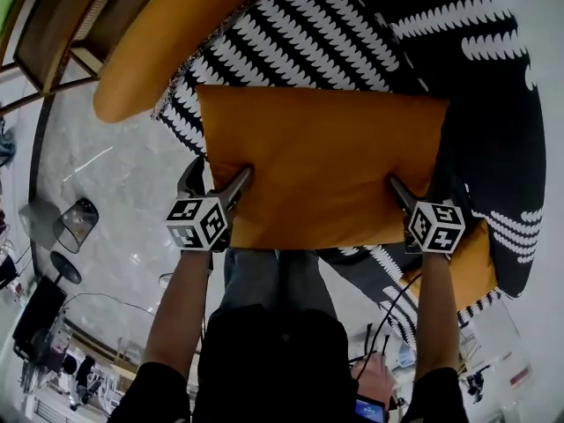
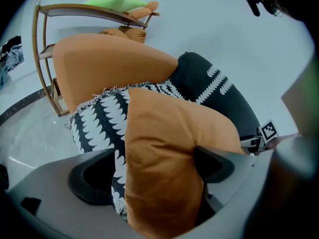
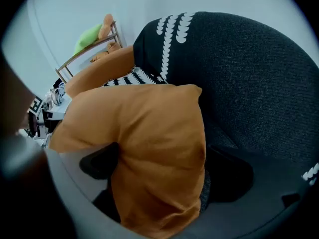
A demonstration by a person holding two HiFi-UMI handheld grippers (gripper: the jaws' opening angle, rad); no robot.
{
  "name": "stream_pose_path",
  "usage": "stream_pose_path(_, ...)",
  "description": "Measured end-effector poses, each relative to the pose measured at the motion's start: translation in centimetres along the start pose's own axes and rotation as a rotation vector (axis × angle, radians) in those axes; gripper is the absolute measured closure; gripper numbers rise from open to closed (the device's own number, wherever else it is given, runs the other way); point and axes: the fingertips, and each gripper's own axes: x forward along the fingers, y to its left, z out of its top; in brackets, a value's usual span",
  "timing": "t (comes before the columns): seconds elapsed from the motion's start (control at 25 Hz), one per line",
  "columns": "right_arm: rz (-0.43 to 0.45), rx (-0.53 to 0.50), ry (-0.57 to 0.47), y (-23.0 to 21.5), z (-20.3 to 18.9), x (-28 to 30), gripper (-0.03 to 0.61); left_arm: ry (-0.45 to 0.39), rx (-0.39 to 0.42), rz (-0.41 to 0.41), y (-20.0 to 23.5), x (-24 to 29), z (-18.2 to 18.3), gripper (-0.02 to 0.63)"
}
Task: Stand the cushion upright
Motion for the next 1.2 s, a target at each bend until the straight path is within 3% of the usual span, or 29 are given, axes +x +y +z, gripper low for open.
stream_pose_path(0.32,0.140,0.132,0.089,0.2,-1.1,1.7,0.004,0.072,-0.086,-0.073,0.5,1.0,-0.6,0.087)
stream_pose_path(0.72,0.189,0.132,0.088,0.8,-0.9,2.0,0.006,0.106,-0.150,-0.174,-1.3,1.9,-1.0,0.092)
stream_pose_path(0.84,0.215,0.137,0.060,1.4,-0.7,1.7,0.015,0.096,-0.114,-0.204,-2.7,1.6,-0.8,0.190)
stream_pose_path(0.96,0.218,0.126,0.017,2.8,-0.6,0.2,0.104,0.069,-0.060,-0.208,-4.2,0.2,-0.2,0.272)
stream_pose_path(1.08,0.192,0.115,-0.039,4.2,-0.5,-1.6,0.182,0.043,0.001,-0.213,-5.8,-1.1,0.6,0.311)
stream_pose_path(1.2,0.166,0.127,-0.091,5.2,-0.7,-3.3,0.201,0.016,0.070,-0.235,-7.4,-2.4,2.0,0.322)
